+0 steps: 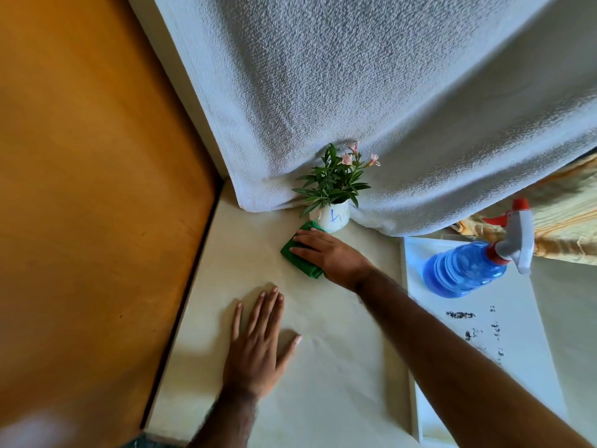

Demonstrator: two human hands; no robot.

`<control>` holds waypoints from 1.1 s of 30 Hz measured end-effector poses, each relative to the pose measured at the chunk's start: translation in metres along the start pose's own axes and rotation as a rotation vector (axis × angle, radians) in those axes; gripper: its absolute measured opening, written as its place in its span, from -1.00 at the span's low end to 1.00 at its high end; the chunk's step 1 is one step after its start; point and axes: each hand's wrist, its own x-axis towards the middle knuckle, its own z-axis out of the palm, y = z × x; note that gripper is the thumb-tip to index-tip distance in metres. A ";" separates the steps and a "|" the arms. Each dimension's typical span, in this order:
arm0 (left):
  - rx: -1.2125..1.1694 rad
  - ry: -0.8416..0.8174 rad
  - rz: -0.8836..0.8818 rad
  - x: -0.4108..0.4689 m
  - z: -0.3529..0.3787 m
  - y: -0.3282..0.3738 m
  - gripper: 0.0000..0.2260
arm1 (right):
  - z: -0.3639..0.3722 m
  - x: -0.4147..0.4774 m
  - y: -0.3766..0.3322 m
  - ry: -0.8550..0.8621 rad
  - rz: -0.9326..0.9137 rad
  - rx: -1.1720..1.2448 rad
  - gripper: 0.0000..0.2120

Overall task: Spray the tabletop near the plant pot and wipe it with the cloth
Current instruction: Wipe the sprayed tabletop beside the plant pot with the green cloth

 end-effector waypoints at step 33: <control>-0.003 -0.064 0.008 0.000 -0.006 0.001 -0.25 | -0.013 -0.055 0.004 0.092 0.173 0.011 -0.60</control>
